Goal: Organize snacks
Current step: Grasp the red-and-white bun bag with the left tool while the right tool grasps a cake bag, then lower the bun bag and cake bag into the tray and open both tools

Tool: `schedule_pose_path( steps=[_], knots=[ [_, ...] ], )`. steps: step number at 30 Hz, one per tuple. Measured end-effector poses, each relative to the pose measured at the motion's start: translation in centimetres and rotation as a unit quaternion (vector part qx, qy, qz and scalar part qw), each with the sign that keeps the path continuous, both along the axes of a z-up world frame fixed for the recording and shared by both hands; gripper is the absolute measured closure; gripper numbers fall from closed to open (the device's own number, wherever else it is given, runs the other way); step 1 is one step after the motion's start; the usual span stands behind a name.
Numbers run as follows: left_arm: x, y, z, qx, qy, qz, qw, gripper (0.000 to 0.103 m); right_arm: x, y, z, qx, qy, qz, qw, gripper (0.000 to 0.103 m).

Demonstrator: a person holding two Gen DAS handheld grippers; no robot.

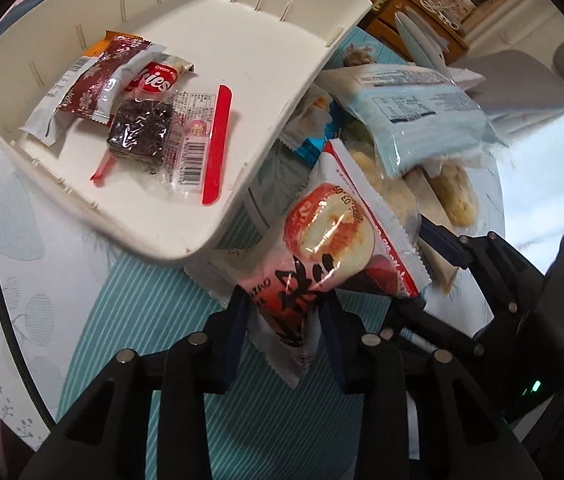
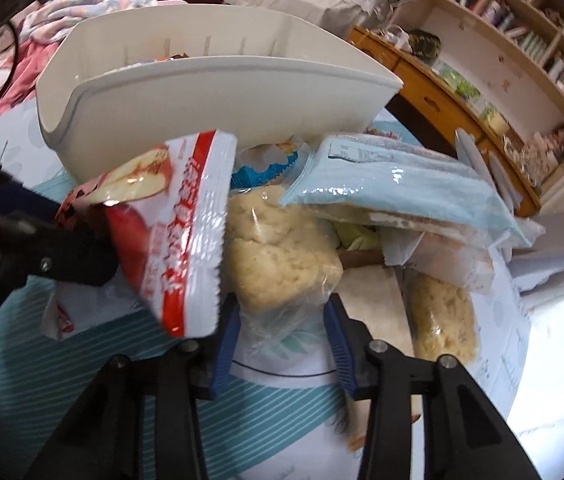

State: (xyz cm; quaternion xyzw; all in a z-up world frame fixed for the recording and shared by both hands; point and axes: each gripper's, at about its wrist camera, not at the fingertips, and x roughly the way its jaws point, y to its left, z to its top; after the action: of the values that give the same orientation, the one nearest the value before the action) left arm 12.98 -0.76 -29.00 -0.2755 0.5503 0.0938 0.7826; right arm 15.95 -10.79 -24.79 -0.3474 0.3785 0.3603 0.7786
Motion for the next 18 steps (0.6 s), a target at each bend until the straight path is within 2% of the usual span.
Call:
schedule_pose_path(
  steps=[9, 11, 13, 18],
  knots=[
    [-3.0, 1.8, 1.8, -0.001, -0.018, -0.007, 0.9998, 0.076, -2.2, -0.9, 1.7, 0.035, 0.087, -0.08, 0.992, 0.073],
    [-4.0, 2.4, 2.3, -0.006, -0.028, -0.009, 0.9995, 0.077, -2.8, -1.1, 2.4, 0.048, 0.11, -0.093, 0.988, 0.073],
    [-4.8, 3.0, 3.1, -0.015, -0.043, -0.014, 0.9989, 0.078, -3.3, -1.1, 2.9, 0.06, 0.132, -0.104, 0.984, 0.081],
    [-6.4, 3.8, 5.4, -0.023, -0.073, -0.036, 0.9964, 0.079, -4.4, -1.1, 4.8, 0.105, 0.184, -0.14, 0.967, 0.082]
  ],
)
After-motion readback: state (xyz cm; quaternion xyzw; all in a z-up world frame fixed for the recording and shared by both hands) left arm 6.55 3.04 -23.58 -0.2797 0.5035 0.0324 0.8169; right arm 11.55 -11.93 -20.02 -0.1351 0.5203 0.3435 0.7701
